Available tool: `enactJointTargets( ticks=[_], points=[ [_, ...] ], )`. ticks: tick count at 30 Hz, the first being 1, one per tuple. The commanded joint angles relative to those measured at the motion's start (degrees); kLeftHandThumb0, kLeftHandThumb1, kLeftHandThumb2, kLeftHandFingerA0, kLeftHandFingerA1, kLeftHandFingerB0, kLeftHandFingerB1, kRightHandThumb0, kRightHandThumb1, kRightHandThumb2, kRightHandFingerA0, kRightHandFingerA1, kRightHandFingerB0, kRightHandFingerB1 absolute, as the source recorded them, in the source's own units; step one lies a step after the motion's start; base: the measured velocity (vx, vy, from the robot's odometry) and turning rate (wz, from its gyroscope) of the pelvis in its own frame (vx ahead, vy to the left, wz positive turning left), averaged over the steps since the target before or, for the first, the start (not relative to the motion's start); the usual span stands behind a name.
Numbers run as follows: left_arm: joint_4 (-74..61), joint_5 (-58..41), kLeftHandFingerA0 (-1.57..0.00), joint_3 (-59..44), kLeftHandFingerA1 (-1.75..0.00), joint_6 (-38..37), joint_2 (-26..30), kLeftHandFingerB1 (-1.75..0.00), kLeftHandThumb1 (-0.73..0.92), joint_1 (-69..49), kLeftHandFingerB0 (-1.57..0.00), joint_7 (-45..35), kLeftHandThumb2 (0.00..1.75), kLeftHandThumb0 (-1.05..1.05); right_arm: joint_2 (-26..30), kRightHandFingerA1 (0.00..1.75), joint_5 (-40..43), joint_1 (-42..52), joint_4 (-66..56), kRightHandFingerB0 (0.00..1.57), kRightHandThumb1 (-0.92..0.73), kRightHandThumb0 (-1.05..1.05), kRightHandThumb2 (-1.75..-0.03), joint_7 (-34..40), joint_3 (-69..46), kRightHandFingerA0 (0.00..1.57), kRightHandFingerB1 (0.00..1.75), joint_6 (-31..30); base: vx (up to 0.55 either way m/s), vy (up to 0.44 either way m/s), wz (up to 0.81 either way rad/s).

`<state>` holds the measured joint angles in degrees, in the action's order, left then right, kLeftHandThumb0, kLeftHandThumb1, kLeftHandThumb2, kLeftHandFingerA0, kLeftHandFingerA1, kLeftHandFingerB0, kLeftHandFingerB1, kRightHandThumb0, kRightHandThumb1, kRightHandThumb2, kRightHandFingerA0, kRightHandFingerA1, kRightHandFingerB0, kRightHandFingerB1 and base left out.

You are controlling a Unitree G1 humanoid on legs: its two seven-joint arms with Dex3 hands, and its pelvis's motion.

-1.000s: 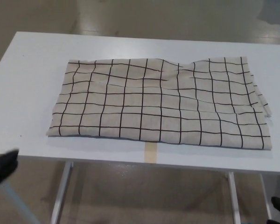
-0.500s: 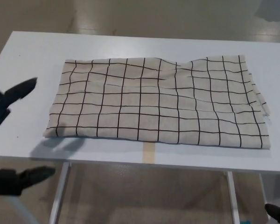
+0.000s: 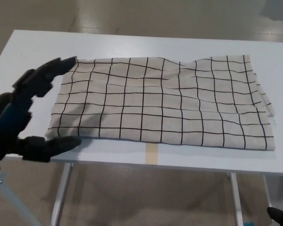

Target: Use the left hand to fold a white towel with checkered patterns in half.

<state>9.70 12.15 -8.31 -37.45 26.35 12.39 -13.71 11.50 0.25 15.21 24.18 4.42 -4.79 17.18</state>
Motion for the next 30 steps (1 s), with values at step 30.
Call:
enactJointTargets(
  ticks=[30],
  points=[
    [25.4, 43.44, 0.0, 33.04, 0.0, 22.51, 4.92, -0.03, 0.52, 21.51, 0.0, 19.61, 0.64, -0.1, -0.04, 0.53, -0.47, 0.59, 0.65, 0.41, -0.54, -0.3, -0.56, -2.0, -0.19, 0.43, 0.5, 0.92, 0.0, 0.0, 0.0]
  ],
)
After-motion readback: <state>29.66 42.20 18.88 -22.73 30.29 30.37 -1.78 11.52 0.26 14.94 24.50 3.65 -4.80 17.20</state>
